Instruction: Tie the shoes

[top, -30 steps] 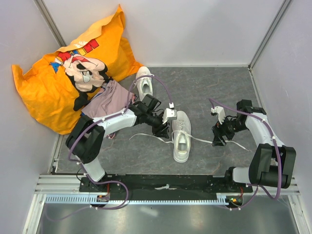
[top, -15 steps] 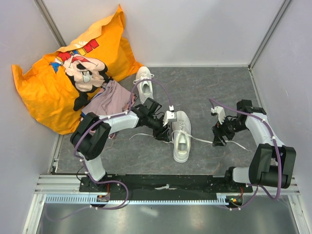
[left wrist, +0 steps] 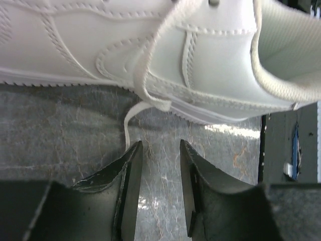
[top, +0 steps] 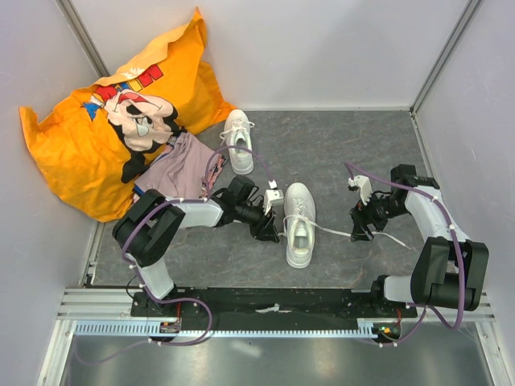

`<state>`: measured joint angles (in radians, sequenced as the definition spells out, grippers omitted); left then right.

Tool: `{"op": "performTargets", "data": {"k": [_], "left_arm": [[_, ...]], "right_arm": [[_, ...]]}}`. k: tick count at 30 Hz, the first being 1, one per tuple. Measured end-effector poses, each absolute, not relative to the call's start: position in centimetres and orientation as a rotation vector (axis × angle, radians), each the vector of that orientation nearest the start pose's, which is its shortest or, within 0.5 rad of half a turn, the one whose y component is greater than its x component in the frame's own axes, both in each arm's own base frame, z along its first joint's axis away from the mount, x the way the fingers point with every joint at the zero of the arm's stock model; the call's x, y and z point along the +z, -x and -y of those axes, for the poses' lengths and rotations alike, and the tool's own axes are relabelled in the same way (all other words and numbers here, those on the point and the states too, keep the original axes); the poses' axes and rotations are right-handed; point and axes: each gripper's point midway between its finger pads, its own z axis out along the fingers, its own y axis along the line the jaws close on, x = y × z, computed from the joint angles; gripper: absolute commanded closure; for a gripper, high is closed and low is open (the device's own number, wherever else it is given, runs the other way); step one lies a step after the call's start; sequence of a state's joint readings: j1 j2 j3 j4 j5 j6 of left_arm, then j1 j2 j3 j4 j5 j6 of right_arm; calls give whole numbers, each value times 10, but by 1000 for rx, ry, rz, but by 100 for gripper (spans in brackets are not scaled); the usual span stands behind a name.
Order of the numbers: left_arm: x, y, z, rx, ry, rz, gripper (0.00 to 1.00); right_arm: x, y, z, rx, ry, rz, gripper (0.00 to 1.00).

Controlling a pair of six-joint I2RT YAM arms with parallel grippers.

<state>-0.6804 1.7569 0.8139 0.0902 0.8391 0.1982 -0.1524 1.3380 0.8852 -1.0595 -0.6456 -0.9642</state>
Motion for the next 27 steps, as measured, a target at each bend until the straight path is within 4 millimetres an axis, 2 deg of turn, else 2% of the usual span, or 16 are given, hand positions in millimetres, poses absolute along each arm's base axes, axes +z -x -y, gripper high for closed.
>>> {"op": "performTargets", "data": {"k": [6, 12, 19, 27], "left_arm": [[53, -216, 341, -1272, -1266, -1904, 60], [64, -217, 348, -1321, -1228, -1860, 64], [55, -211, 345, -1346, -1201, -1902, 60], [48, -209, 345, -1369, -1164, -1930, 62]], "right_arm": [[81, -205, -48, 714, 1071, -2439, 14], [80, -205, -45, 701, 1073, -2452, 14], [82, -209, -45, 697, 1068, -2453, 14], [81, -209, -44, 698, 1067, -2457, 14]]}}
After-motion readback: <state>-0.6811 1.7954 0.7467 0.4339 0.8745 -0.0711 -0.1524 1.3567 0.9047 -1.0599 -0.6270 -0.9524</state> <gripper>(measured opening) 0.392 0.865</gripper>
